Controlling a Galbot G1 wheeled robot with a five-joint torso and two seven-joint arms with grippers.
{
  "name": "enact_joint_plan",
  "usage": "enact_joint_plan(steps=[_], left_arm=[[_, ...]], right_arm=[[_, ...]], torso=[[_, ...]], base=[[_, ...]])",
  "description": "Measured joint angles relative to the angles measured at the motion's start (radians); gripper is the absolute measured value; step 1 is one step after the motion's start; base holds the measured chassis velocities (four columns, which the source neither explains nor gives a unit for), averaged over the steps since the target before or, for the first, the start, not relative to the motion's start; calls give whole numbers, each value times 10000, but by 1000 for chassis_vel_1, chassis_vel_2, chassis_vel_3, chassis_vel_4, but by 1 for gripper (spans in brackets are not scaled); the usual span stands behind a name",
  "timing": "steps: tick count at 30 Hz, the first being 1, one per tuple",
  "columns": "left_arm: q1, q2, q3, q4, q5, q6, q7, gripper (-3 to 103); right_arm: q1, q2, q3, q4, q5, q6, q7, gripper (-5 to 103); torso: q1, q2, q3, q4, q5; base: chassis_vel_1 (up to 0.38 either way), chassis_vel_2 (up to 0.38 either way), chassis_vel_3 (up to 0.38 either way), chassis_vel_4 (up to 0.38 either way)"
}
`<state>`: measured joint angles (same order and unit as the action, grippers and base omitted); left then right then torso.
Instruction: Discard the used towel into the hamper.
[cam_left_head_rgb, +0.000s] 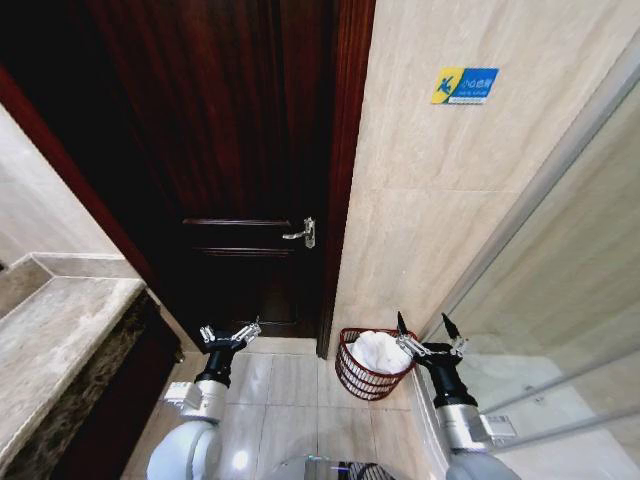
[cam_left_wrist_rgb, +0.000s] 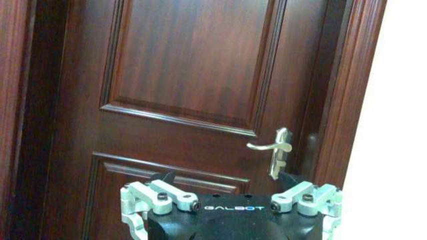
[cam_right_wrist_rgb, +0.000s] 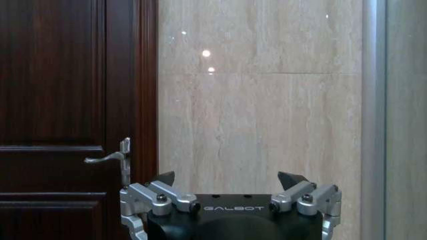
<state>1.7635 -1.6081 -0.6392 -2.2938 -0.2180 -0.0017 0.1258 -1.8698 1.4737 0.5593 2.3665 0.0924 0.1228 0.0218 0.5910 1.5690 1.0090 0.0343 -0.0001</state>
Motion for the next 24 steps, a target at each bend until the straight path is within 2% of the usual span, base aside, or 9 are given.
enact_joint_plan(steps=[9,24], left_arm=[[0,0,0,0,0,0,0,100],[0,0,0,0,0,0,0,100]], right_arm=[[0,0,0,0,0,0,0,100],[0,0,0,-1,0,0,0,100]], torso=[[1,-3,-1,0,0],[-4,-4,-3,0,2]], base=[[108,-111,-102,119],[169,-168,-170,168]])
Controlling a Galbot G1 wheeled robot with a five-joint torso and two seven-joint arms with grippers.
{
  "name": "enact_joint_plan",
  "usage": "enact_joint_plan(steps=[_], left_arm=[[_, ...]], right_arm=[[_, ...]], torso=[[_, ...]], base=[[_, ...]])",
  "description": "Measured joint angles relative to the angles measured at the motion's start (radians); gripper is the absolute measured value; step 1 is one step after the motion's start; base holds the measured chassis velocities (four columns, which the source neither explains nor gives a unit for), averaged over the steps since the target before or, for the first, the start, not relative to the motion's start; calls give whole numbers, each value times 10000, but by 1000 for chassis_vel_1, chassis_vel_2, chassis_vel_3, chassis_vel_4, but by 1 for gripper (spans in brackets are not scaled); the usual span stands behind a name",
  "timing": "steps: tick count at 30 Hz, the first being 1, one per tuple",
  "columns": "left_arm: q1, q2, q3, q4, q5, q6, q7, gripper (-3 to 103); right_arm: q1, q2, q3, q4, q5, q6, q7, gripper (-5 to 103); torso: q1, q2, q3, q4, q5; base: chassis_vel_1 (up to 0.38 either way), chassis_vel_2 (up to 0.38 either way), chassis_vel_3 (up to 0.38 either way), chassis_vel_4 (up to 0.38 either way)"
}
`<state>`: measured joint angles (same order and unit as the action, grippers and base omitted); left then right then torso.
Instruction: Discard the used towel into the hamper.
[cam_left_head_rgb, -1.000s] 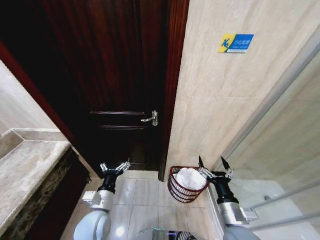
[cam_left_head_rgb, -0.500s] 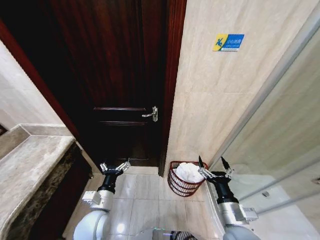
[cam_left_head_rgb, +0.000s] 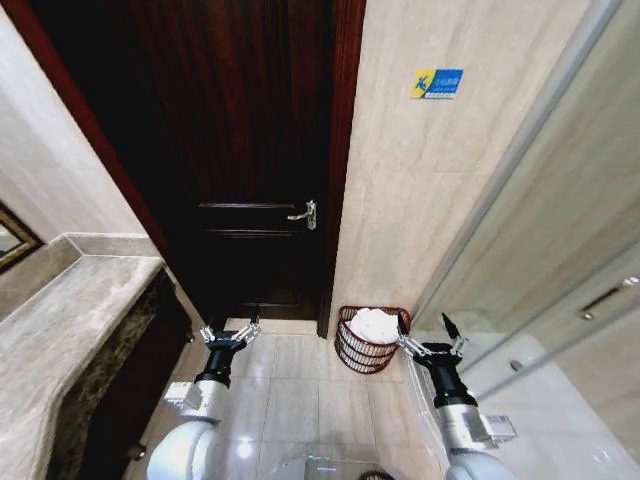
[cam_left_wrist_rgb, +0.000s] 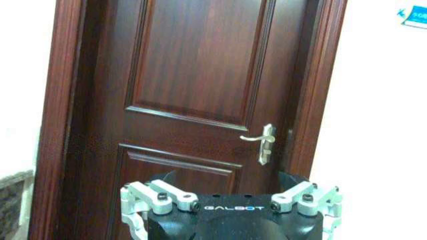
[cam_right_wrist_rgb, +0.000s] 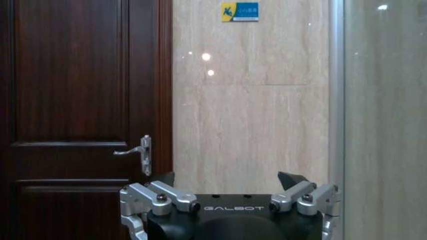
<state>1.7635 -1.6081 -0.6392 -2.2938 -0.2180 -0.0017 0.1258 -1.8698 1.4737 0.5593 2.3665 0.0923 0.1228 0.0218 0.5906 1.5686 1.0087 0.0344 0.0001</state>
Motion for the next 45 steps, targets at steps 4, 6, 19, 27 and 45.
enact_joint_plan(steps=[4,6,19,27,45], left_arm=[[0,0,0,0,0,0,0,100],[-1,0,0,0,0,0,0,100],[0,-1,0,0,0,0,0,100],[0,-1,0,0,0,0,0,100],[0,0,0,-1,0,0,0,100]], right_arm=[[0,0,0,0,0,0,0,100],[0,0,0,0,0,0,0,100],[0,0,0,0,0,0,0,100],[0,0,0,1,0,0,0,100],[0,0,0,2,0,1,0,100]], torso=[[1,-2,0,0,-3],[2,-2,0,-1,2],[1,-2,0,0,0],[0,-1,-1,0,3],[-1,-1,-1,1,8]], base=[[152,-166,-154,162],[186,-181,-193,160],[194,-192,-201,186],[180,-158,-179,164],[206,-207,-201,211]])
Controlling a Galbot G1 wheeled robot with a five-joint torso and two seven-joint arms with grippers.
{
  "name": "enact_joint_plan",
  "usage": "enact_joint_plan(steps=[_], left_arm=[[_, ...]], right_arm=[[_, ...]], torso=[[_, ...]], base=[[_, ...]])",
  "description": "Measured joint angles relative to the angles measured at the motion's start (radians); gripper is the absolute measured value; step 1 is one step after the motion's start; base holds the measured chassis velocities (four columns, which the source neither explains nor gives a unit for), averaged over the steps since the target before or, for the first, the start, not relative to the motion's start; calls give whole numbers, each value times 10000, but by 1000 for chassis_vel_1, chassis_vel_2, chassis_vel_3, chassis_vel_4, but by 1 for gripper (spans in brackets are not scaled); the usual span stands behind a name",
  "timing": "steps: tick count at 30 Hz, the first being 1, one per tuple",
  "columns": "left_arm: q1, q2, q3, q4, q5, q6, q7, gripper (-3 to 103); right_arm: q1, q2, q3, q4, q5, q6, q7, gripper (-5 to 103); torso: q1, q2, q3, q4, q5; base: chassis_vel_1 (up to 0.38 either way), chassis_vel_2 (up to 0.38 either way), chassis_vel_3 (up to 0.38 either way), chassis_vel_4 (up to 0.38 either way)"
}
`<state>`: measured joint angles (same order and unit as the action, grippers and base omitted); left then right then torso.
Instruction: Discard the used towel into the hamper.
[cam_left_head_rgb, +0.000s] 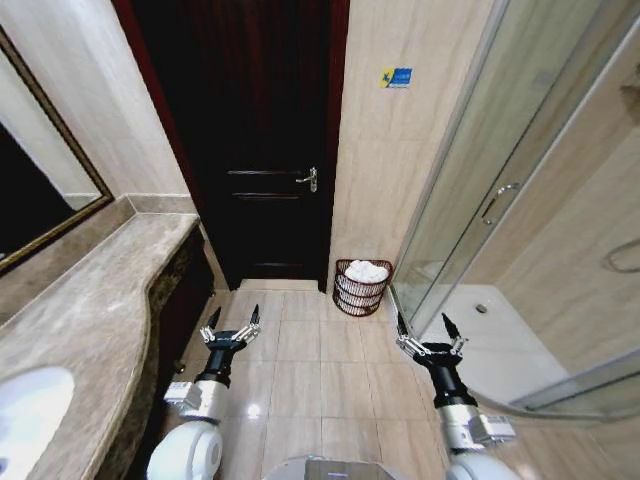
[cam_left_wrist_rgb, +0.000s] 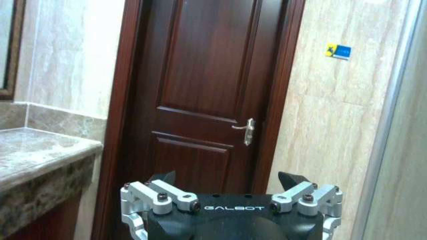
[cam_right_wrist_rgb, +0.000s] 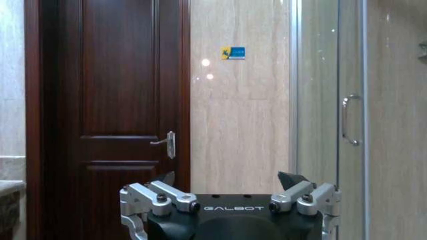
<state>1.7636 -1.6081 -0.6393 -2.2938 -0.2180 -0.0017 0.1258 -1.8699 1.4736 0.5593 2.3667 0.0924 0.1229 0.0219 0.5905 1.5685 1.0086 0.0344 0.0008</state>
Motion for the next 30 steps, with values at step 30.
enact_joint_plan(steps=[30], left_arm=[[0,-1,0,1,0,0,0,100]], right_arm=[[1,0,-1,-1,0,0,0,100]], torso=[[2,-2,1,0,-9]], base=[[47,-39,-42,42]])
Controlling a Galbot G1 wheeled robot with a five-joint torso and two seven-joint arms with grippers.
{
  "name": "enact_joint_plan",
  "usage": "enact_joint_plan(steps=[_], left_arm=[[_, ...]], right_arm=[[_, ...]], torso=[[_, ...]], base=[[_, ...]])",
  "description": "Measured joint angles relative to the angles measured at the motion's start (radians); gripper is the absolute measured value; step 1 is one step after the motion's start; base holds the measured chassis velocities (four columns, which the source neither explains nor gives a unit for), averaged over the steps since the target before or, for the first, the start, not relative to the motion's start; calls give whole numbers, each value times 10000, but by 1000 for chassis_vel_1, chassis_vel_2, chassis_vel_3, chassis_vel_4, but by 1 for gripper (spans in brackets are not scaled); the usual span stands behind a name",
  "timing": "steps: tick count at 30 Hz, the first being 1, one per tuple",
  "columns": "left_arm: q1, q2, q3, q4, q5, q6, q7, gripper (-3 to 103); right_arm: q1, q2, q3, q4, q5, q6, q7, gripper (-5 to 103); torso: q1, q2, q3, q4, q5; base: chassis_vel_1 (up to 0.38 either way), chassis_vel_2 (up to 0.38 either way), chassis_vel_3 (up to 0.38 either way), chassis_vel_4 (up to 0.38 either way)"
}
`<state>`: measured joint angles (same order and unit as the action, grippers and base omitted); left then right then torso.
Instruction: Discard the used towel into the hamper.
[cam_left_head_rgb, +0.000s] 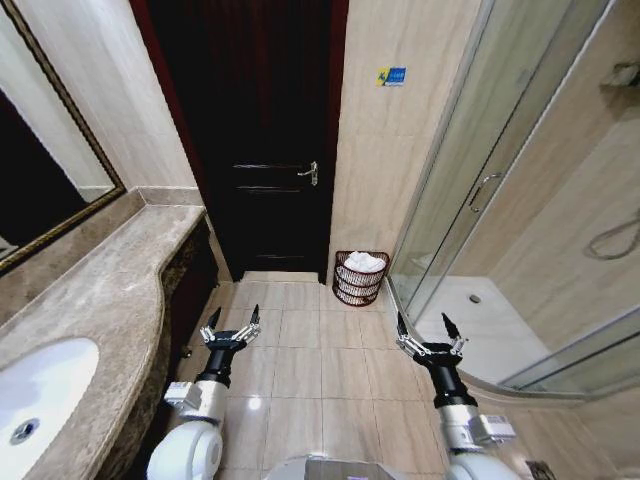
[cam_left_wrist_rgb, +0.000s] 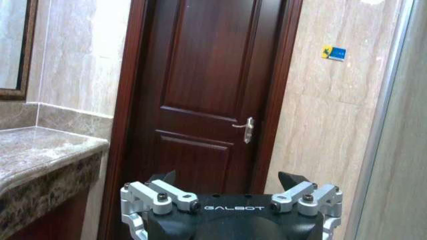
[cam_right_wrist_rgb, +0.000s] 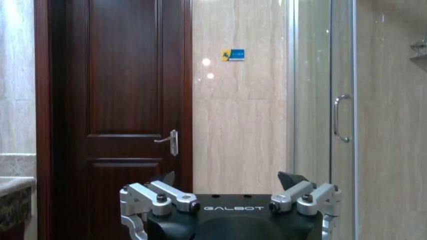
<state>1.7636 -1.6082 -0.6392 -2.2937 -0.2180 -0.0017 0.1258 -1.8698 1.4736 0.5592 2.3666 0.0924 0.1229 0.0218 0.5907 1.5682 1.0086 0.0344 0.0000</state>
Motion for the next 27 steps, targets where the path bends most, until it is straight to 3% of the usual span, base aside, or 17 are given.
enact_joint_plan(steps=[27], left_arm=[[0,0,0,-1,0,0,0,100]], right_arm=[[0,0,0,0,0,0,0,100]], torso=[[0,2,0,0,0]], base=[[0,0,0,0]])
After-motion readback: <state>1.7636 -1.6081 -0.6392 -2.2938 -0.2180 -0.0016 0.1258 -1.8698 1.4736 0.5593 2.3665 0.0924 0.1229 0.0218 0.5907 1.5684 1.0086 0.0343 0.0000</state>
